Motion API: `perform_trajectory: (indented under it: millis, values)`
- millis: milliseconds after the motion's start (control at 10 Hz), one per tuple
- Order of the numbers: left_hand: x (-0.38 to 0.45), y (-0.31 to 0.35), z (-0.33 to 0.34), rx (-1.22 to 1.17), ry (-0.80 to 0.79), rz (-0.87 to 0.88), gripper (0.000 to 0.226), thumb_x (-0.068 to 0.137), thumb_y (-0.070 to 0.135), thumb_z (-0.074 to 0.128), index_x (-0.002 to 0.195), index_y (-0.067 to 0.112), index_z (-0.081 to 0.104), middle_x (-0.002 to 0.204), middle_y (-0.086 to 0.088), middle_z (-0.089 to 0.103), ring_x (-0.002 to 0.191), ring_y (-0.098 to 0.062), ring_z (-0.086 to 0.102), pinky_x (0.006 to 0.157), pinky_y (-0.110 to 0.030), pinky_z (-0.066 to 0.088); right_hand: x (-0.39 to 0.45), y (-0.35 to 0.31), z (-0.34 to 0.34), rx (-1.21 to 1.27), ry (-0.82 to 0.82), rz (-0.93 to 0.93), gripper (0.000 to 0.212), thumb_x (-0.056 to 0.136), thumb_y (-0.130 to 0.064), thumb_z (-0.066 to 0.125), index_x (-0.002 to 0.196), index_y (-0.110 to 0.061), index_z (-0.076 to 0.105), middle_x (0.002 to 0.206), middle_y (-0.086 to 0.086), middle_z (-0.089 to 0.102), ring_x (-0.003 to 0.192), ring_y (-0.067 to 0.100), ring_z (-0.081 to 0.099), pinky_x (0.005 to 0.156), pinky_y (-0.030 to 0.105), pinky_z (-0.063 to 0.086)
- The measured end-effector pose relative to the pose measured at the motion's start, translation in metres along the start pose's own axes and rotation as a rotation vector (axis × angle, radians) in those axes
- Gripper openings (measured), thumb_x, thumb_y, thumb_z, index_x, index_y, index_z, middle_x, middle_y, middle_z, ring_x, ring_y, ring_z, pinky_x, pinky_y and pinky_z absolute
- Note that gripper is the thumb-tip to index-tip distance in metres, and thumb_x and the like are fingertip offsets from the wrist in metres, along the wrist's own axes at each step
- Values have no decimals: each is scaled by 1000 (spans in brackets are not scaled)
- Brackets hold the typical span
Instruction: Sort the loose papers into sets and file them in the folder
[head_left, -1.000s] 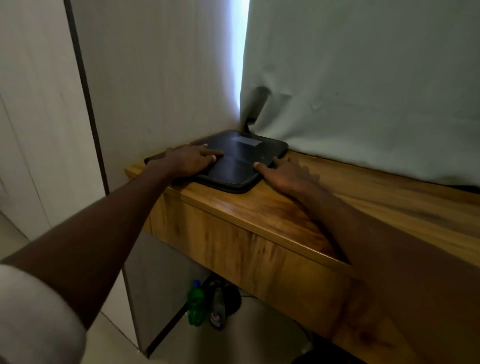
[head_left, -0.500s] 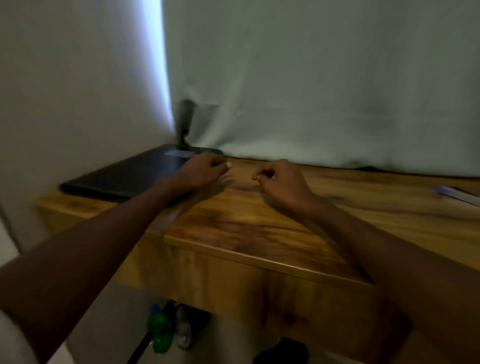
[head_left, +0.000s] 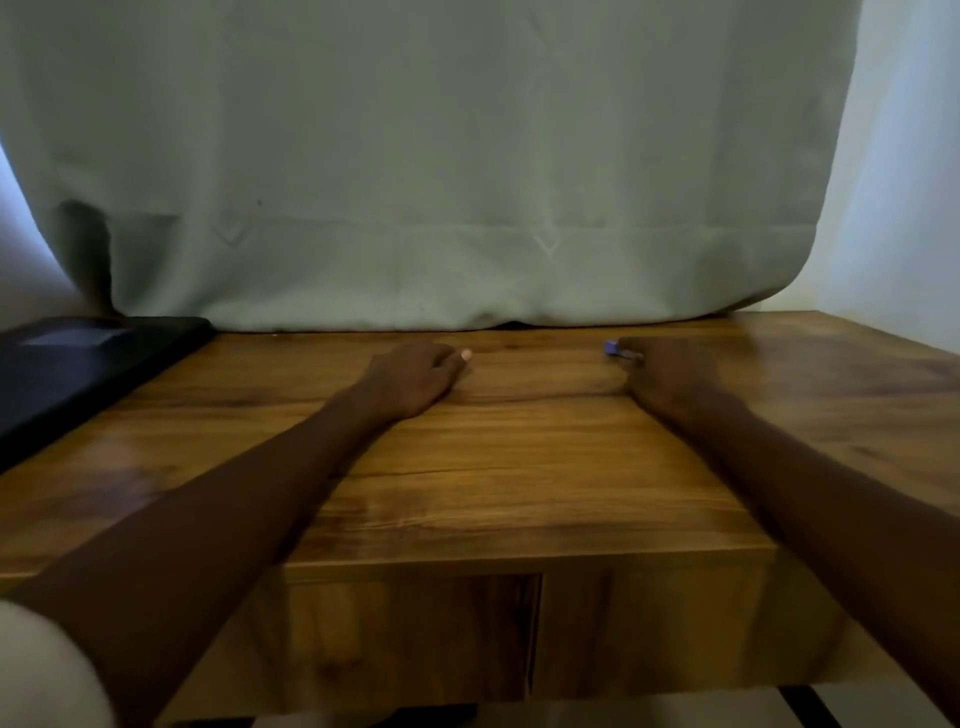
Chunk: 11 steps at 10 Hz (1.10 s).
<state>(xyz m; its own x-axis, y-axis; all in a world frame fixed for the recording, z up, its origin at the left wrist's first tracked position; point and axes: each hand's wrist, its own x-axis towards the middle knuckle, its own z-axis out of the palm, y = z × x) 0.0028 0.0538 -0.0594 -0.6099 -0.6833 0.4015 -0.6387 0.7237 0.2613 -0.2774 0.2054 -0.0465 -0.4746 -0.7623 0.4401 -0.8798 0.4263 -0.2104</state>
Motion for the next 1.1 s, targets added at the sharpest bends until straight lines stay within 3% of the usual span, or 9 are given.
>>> perform_trajectory:
  millis: [200, 300, 400, 500, 600, 700, 800, 900, 1100]
  values:
    - [-14, 3, -10, -28, 76, -80, 69, 93, 73, 29, 85, 19, 72, 79, 3, 71, 78, -16, 66, 81, -42, 55, -5, -11, -1, 36, -9, -10, 27, 81, -17, 72, 106, -20, 81, 112, 9, 75, 103, 30, 68, 90, 35, 54]
    - [-28, -12, -22, -2, 93, -98, 45, 100, 57, 48, 94, 21, 75, 96, 0, 75, 94, -22, 68, 86, -39, 54, -12, -31, 4, 126, 41, -40, 21, 83, -22, 71, 101, -16, 81, 105, 12, 76, 102, 33, 68, 88, 38, 56]
    - [-57, -50, -46, 329, 141, -133, 36, 97, 48, 55, 117, 23, 71, 141, -3, 57, 124, -28, 55, 96, -41, 47, -17, -71, 15, 232, 79, -96, 19, 84, -27, 71, 95, -15, 81, 94, 10, 77, 94, 30, 71, 80, 35, 57]
    - [-85, -93, -84, 612, 143, -178, 47, 96, 53, 51, 134, 27, 61, 157, -4, 39, 139, -31, 41, 107, -51, 39, -22, -126, 29, 243, 47, -172, 17, 82, -25, 74, 94, -15, 80, 93, 9, 76, 90, 29, 70, 69, 26, 44]
    - [-117, -127, -125, 658, 111, -361, 47, 96, 54, 49, 135, 31, 60, 148, -3, 49, 132, -33, 48, 104, -51, 42, -29, -192, 43, 288, -7, -274, 16, 85, -29, 73, 90, -15, 79, 90, 6, 74, 87, 25, 68, 67, 27, 40]
    - [-159, -159, -151, 527, 35, -443, 40, 100, 50, 46, 134, 34, 62, 140, -4, 60, 123, -29, 58, 96, -42, 47, -48, -266, 59, 398, -88, -363, 21, 88, -35, 74, 86, -14, 74, 91, 5, 70, 86, 22, 63, 70, 27, 43]
    - [-181, -185, -152, 290, 48, -509, 40, 106, 41, 44, 145, 35, 53, 143, -6, 59, 127, -28, 57, 99, -39, 44, -65, -325, 68, 478, -107, -434, 11, 91, -23, 67, 90, -17, 76, 91, 2, 72, 81, 20, 65, 73, 37, 59]
    - [-176, -206, -153, 166, 154, -609, 48, 104, 39, 46, 151, 32, 43, 143, -11, 59, 124, -31, 59, 101, -43, 45, -79, -372, 67, 500, -147, -507, 19, 93, -18, 66, 109, -21, 77, 106, 0, 73, 94, 20, 66, 83, 38, 58]
    - [-175, -229, -157, -158, 241, -592, 34, 102, 31, 49, 133, 24, 61, 126, -6, 64, 105, -18, 62, 91, -41, 51, -94, -428, 67, 513, -274, -500, 38, 91, -26, 62, 127, -36, 67, 127, -3, 65, 114, 23, 61, 97, 46, 51]
